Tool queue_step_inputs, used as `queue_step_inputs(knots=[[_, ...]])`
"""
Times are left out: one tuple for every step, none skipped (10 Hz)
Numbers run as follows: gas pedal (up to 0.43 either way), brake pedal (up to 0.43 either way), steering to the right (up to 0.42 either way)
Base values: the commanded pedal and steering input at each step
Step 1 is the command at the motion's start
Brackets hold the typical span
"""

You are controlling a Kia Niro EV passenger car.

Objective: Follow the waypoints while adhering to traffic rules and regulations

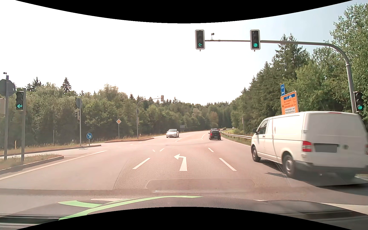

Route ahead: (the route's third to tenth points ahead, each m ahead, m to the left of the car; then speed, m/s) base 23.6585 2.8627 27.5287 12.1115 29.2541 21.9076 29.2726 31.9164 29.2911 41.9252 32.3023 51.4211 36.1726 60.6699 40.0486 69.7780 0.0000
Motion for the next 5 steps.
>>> queue_step_inputs(knots=[[0.0, 0.268, 0.005], [0.0, 0.268, 0.005], [0.0, 0.268, 0.005], [0.0, 0.262, 0.005], [0.0, 0.262, 0.005]])
